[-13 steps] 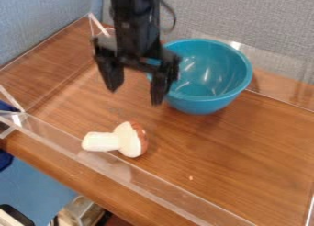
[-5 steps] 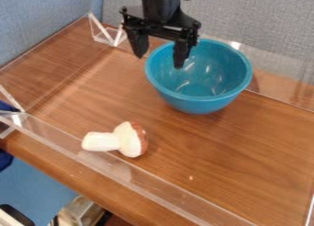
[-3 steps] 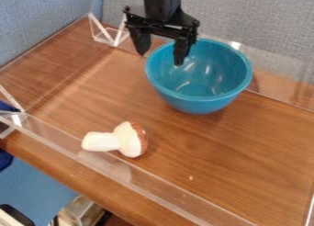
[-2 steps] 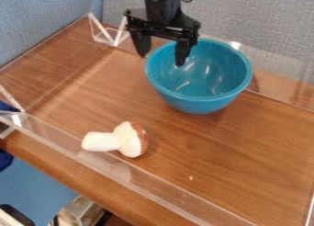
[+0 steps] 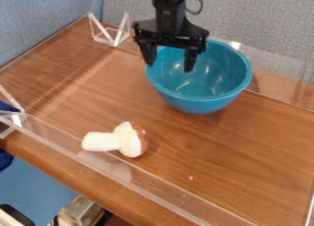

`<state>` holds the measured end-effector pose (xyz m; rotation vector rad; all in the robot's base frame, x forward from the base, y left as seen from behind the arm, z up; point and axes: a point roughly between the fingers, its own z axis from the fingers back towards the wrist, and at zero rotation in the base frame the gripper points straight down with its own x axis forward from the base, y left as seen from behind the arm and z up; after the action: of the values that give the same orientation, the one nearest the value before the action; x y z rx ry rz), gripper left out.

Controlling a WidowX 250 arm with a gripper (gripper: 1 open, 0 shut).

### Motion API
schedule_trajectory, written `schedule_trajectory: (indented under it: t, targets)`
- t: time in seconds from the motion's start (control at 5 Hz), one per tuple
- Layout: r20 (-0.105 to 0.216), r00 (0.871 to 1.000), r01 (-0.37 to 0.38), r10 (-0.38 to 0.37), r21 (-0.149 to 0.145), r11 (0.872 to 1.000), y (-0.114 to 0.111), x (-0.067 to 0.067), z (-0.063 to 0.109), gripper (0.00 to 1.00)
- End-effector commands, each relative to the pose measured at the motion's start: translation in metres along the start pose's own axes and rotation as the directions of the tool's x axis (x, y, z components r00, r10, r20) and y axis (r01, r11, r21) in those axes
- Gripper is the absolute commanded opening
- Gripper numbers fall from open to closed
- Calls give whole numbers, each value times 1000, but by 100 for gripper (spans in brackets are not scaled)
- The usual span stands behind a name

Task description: Remove the mushroom from inside the blue bowl and put it on the table

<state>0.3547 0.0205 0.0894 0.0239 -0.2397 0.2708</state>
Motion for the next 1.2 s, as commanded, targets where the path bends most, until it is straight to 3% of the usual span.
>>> schedule_trajectory:
  t: [0.0,0.2,0.6,0.8,1.0]
  targets:
    - [51,998,28,-27,-25,999,-3,8,8,100]
    - [62,997,53,-50,-42,998,-1,8,7,100]
    - [83,992,104,-99,-69,992,-8,-10,1,100]
    - [86,996,12,-8,-47,999,-3,-3,-3,100]
    - [87,993,-77,79,-24,997,1,4,-9,100]
